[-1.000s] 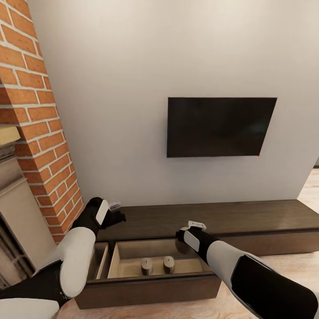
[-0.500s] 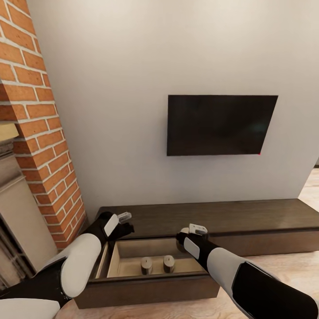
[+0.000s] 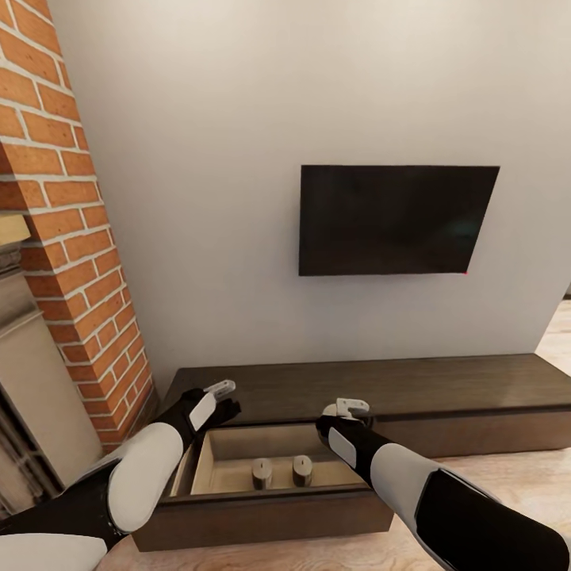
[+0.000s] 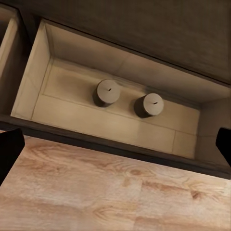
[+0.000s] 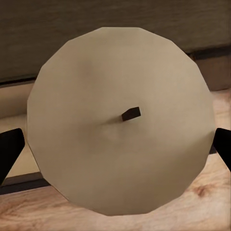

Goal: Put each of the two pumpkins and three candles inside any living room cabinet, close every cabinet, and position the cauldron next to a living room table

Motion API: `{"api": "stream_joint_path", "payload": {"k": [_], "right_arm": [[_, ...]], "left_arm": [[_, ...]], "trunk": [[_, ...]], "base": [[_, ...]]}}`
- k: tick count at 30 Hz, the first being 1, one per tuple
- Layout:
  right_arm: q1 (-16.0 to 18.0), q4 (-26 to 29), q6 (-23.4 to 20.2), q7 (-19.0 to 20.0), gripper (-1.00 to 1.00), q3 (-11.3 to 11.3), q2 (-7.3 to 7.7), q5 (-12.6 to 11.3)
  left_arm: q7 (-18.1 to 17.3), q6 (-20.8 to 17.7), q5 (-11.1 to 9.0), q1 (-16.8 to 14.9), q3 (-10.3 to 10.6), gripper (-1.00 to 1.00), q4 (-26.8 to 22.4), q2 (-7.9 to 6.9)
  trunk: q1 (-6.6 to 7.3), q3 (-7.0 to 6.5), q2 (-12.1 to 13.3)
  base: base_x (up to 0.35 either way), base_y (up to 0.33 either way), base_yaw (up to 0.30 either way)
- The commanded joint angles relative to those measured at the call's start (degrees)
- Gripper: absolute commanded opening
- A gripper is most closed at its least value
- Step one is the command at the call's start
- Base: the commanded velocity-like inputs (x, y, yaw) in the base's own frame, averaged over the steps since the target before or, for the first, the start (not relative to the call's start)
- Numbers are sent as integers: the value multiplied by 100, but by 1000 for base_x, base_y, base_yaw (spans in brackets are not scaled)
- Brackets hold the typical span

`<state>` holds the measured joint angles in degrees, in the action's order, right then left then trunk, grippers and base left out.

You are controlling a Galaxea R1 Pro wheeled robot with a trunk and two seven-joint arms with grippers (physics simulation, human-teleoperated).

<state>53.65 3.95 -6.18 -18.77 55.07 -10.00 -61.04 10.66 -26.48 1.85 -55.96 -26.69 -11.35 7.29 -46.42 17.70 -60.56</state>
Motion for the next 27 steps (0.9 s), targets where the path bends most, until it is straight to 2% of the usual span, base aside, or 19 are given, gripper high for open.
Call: {"api": "stream_joint_path", "payload": {"k": [1, 27], "right_arm": [[5, 9, -37, -33, -100, 43, 0, 1], [5, -8, -57, -11, -100, 14, 0, -16]], "left_arm": [[14, 18, 18, -3, -29, 100, 8, 6], [31, 125, 26, -3, -29, 100, 221, 26]], "trunk": [[-23, 26, -47], [-594, 492, -1090]], "base": [[0, 0, 0], [0, 0, 0]]}}
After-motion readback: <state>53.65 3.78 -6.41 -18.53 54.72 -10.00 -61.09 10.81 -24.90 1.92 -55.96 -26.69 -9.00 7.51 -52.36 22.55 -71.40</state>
